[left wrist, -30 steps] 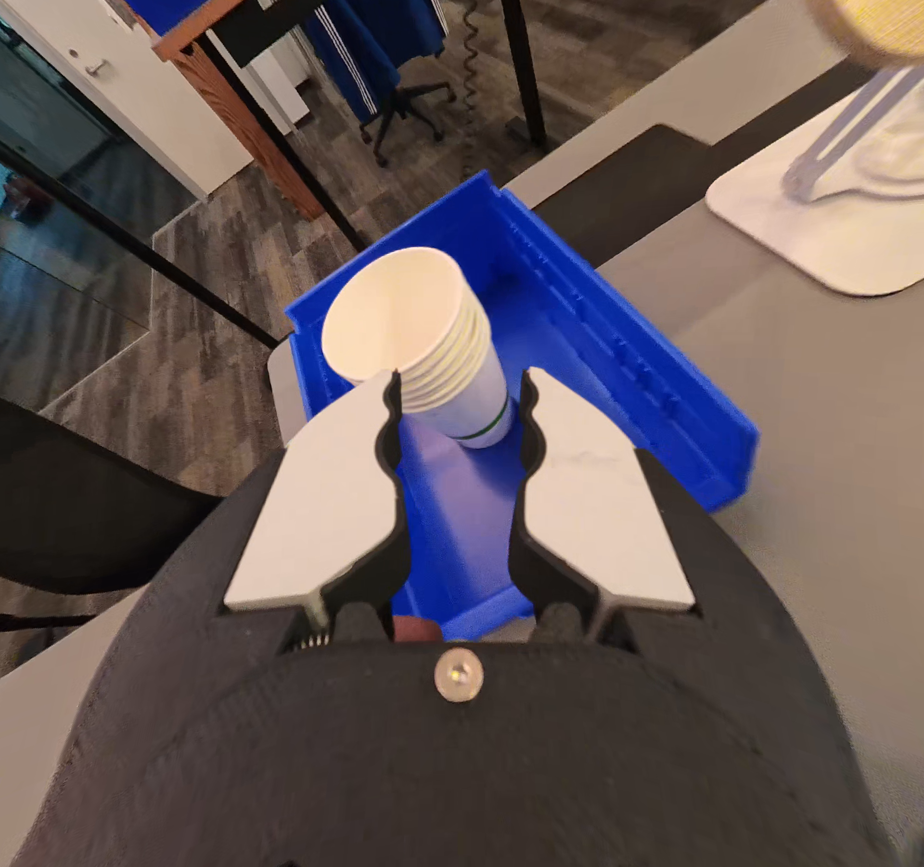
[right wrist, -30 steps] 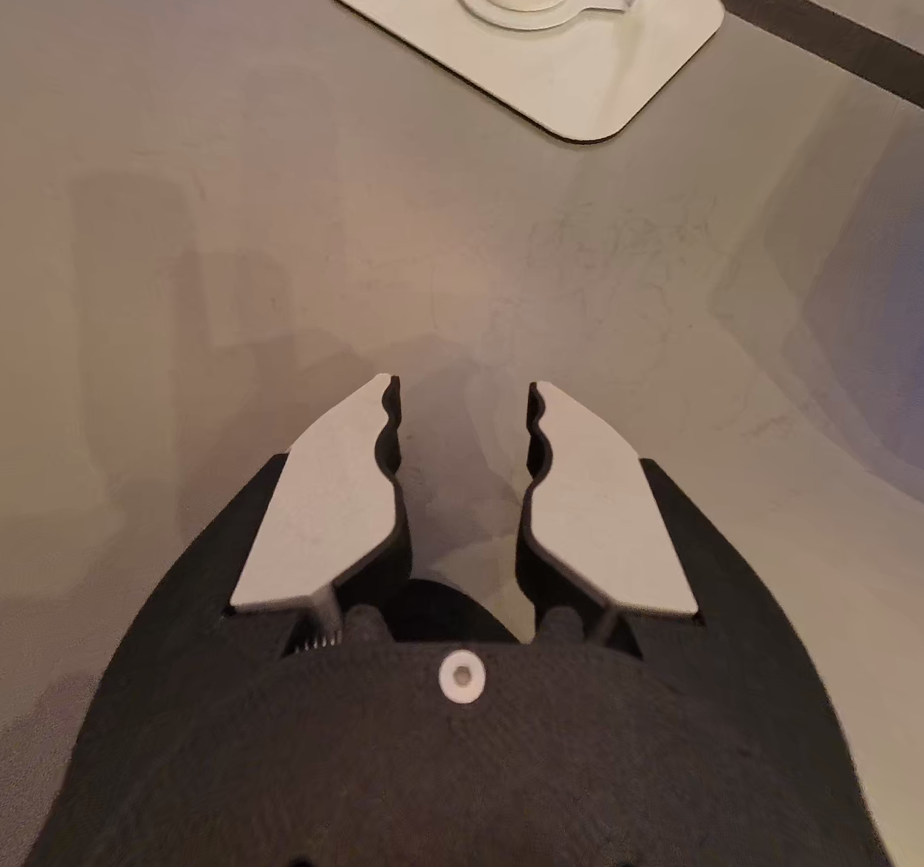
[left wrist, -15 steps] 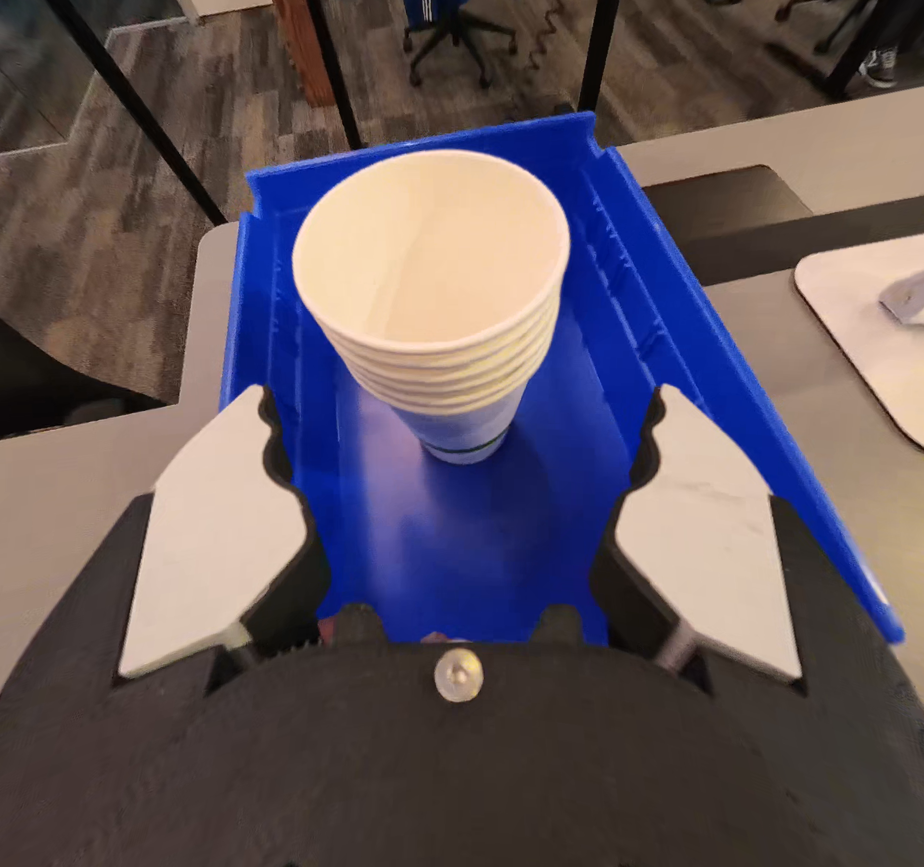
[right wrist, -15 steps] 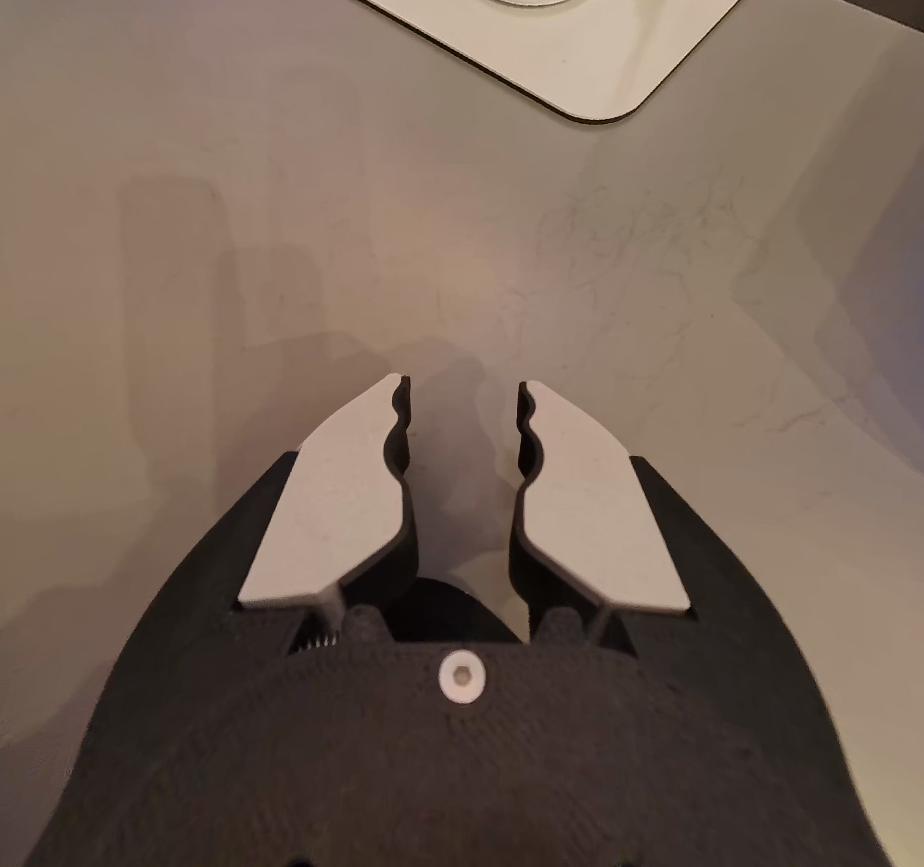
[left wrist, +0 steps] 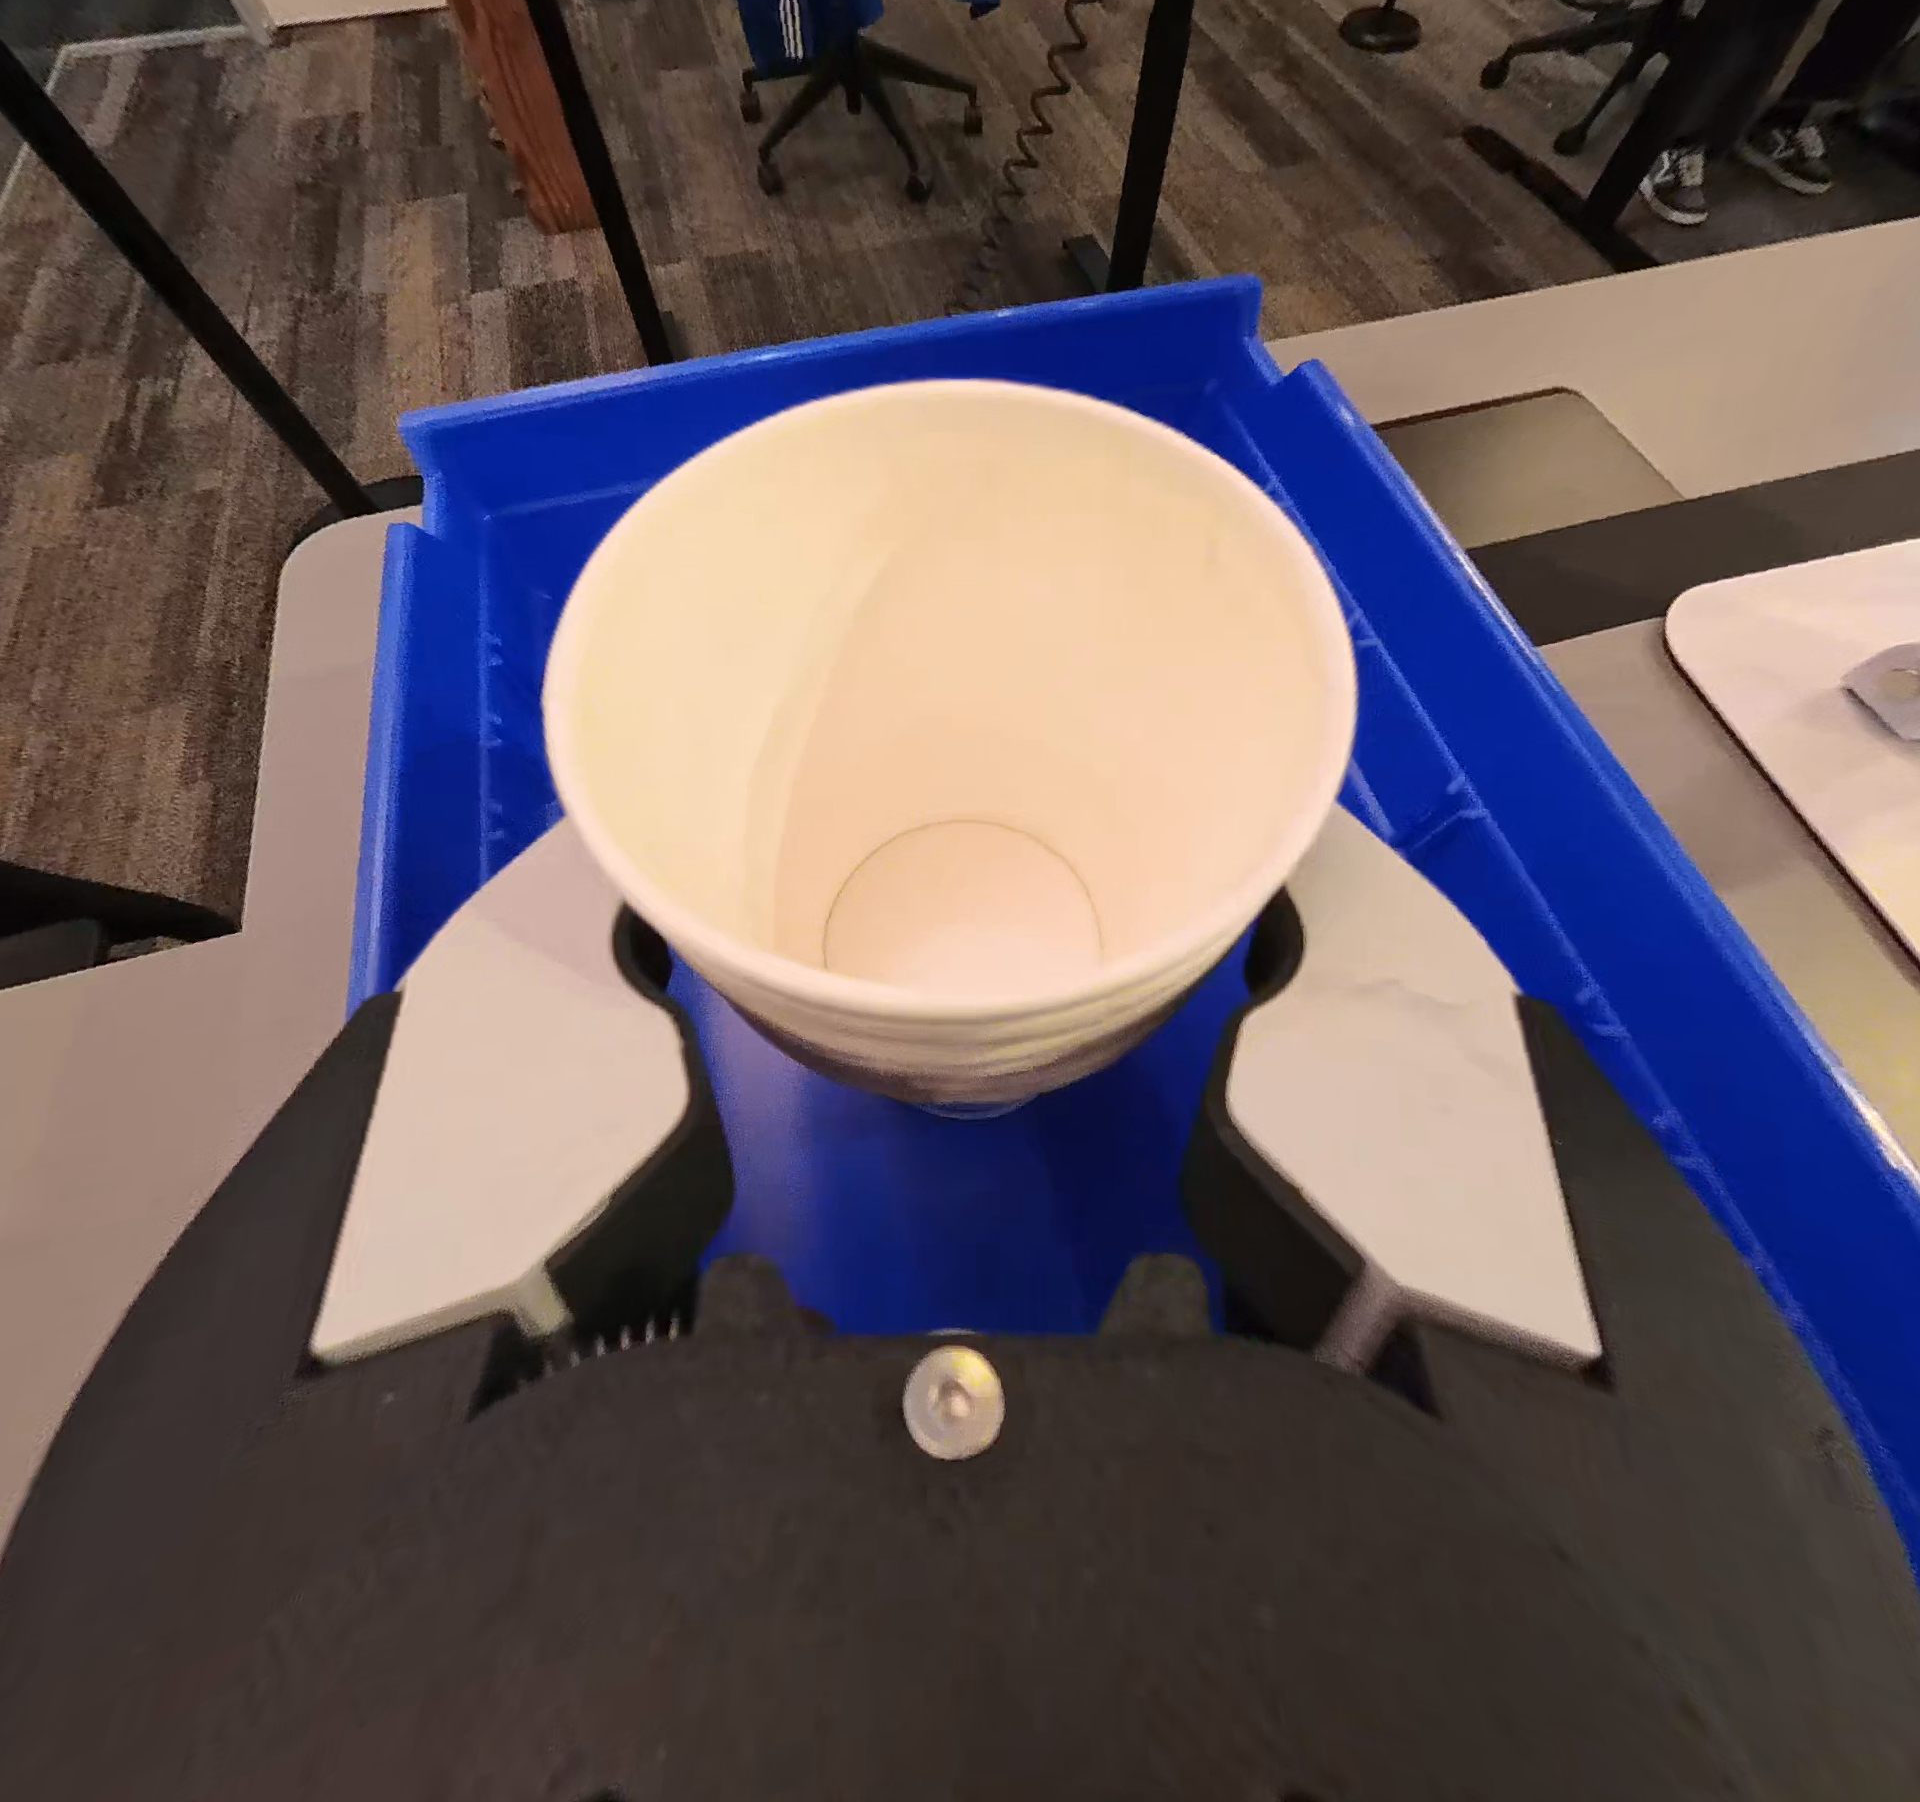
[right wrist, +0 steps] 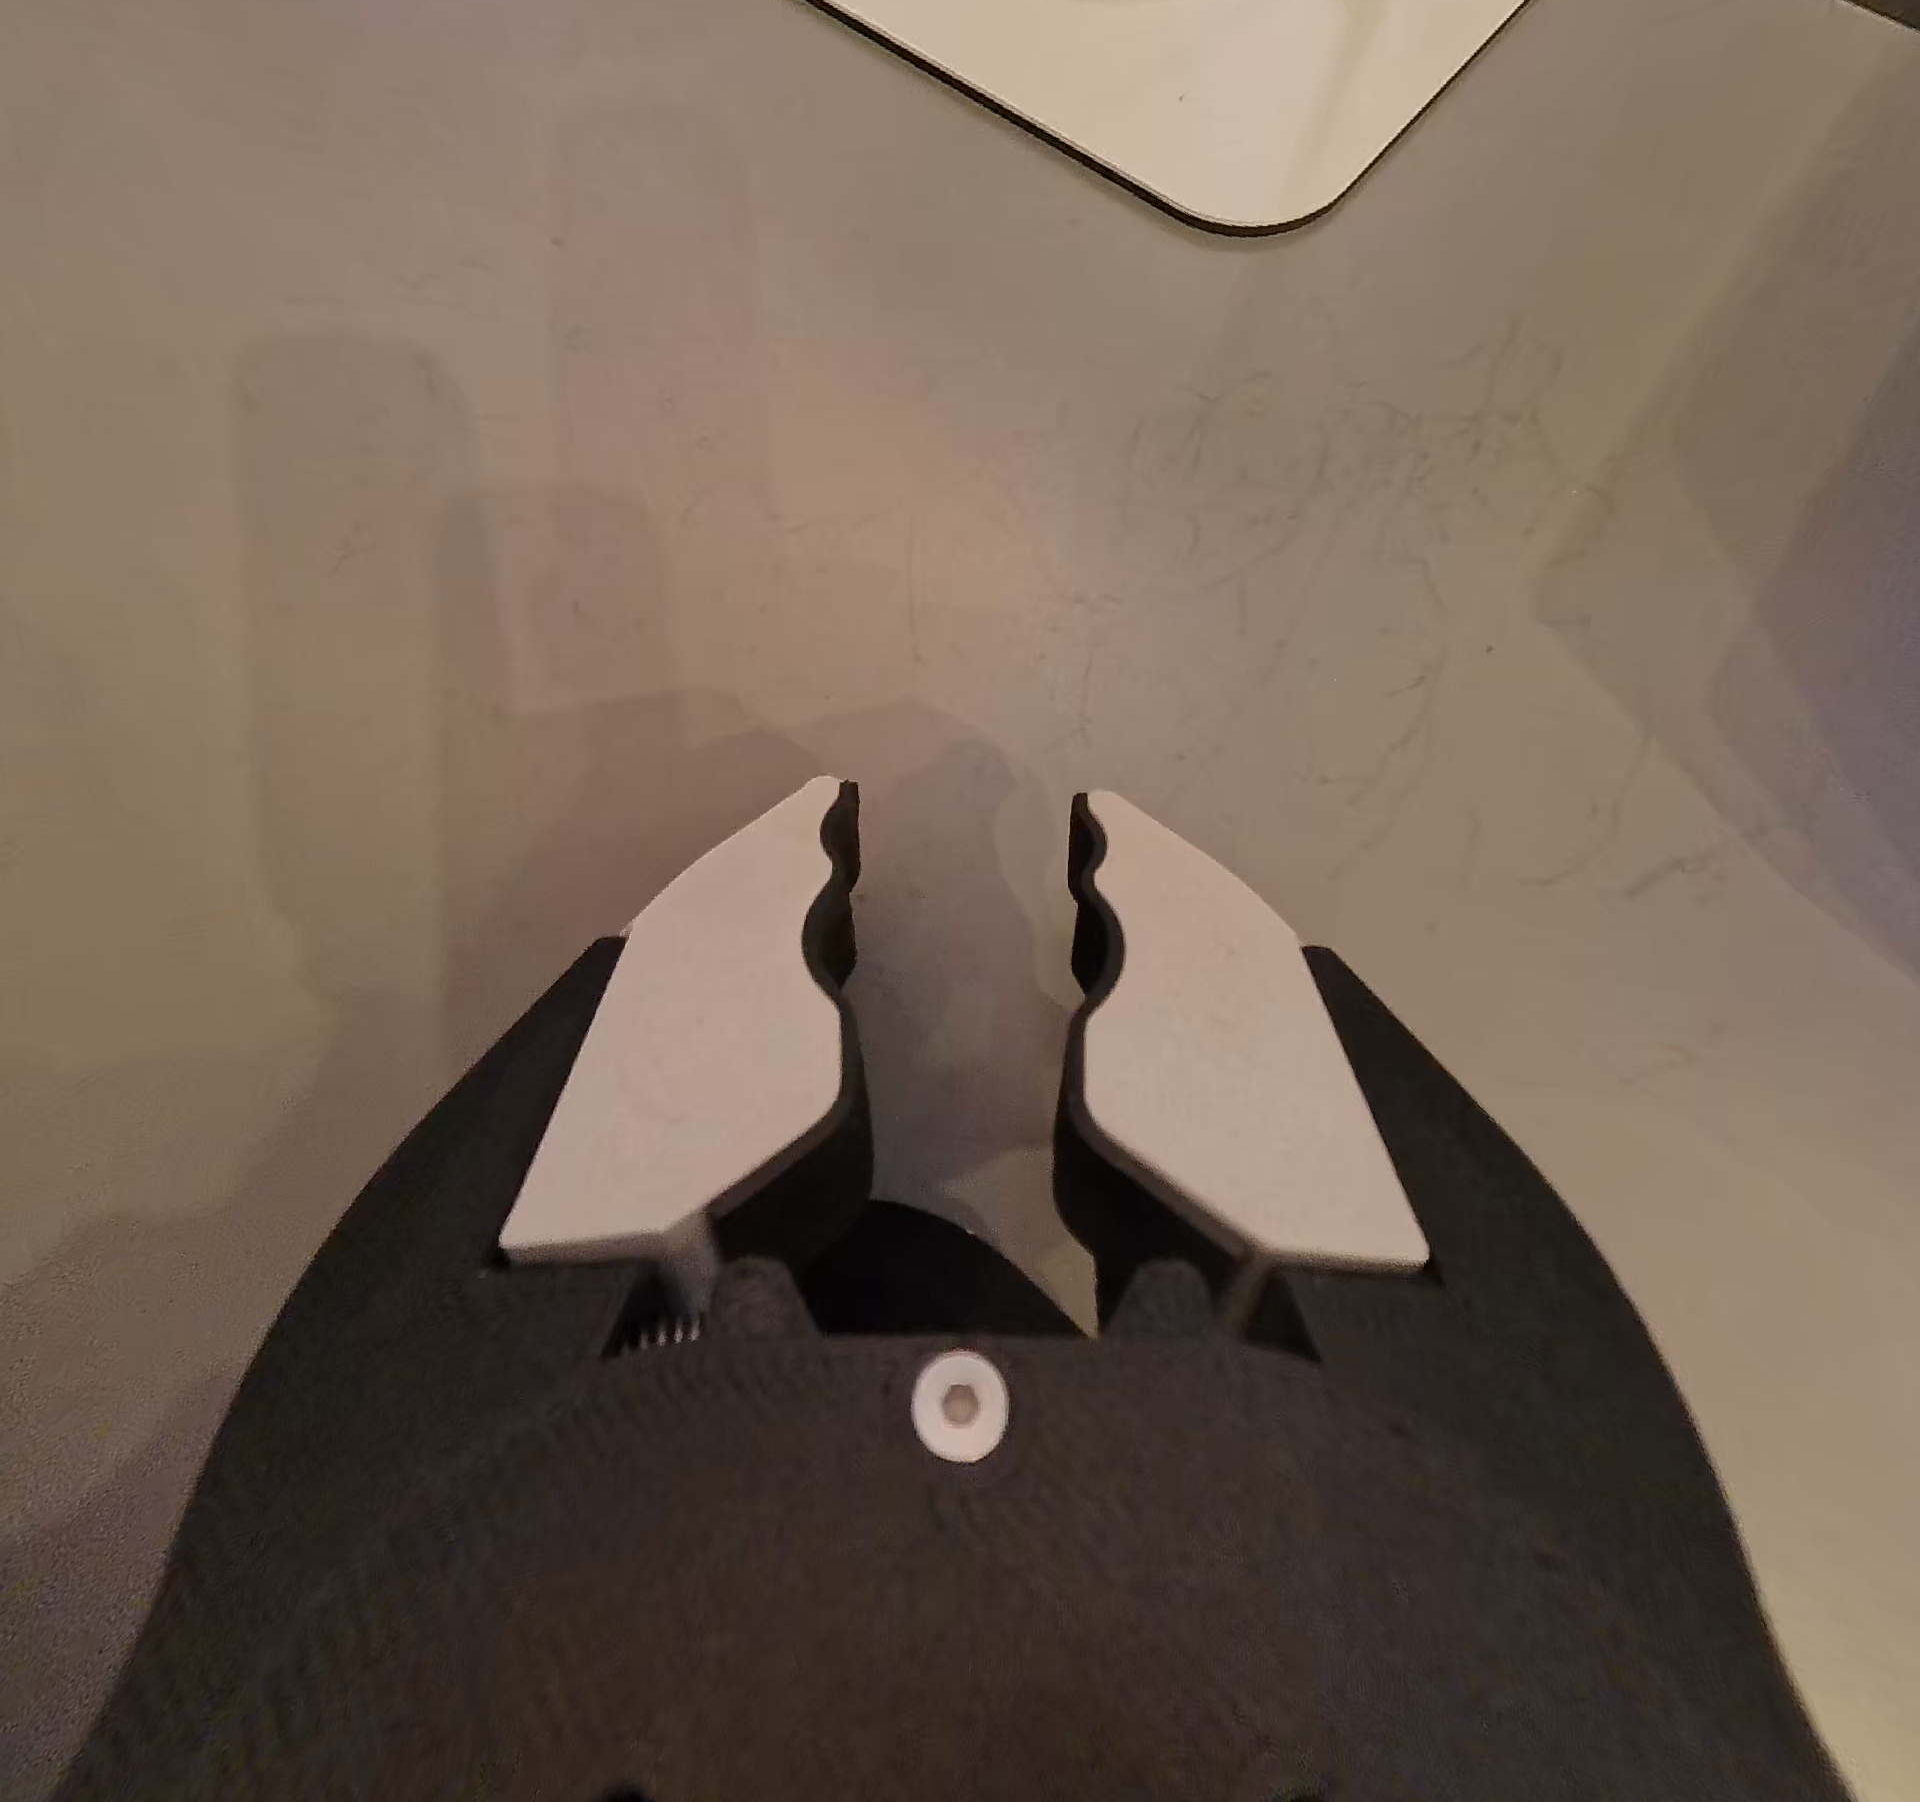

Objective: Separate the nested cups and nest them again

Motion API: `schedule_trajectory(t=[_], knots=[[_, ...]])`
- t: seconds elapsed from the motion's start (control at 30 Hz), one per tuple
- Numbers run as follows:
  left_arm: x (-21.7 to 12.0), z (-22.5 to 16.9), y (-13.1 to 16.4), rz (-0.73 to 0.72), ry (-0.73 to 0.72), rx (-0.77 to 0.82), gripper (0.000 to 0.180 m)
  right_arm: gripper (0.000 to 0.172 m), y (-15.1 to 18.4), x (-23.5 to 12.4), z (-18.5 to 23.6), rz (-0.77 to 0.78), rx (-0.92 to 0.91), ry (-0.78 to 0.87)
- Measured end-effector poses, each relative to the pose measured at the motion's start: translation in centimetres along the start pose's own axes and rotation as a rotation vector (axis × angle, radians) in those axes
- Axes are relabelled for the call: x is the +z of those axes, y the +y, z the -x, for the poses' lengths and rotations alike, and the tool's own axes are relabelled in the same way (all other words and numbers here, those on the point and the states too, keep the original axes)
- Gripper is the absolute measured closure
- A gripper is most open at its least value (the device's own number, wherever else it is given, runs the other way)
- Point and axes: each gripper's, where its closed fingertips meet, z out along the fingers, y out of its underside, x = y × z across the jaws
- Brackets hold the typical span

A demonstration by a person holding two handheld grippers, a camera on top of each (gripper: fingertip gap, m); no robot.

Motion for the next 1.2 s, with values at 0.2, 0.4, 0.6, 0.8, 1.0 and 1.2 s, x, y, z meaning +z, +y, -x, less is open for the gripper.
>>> schedule_trajectory(t=[0.2, 0.4, 0.6, 0.8, 1.0, 1.2], knots=[[-0.1, -0.1, -0.3, -0.030, 0.002, 0.003, 0.074, 0.134, 0.0, 0.1, 0.0, 0.004, -0.001, 0.004], [-1.8, 0.3, -2.2, -0.099, -0.003, 0.013, 0.076, 0.132, -0.1, -0.1, 0.0, -0.007, 0.006, -0.008], [-4.3, -0.5, -4.1, -0.138, 0.028, 0.018, 0.076, 0.131, -0.3, -0.2, 0.2, -0.014, -0.004, -0.015], [-10.4, -3.6, -8.0, -0.247, 0.108, 0.040, 0.077, 0.118, -1.0, -0.9, 0.2, -0.065, 0.015, -0.028], [-17.1, -12.6, -10.4, -0.304, 0.306, 0.104, 0.077, 0.112, -3.7, -3.6, -0.6, -0.173, 0.005, -0.018], [-19.1, -25.0, -8.7, -0.216, 0.604, 0.144, 0.076, 0.134, -12.8, -9.3, 2.1, -0.391, -0.076, -0.206]])
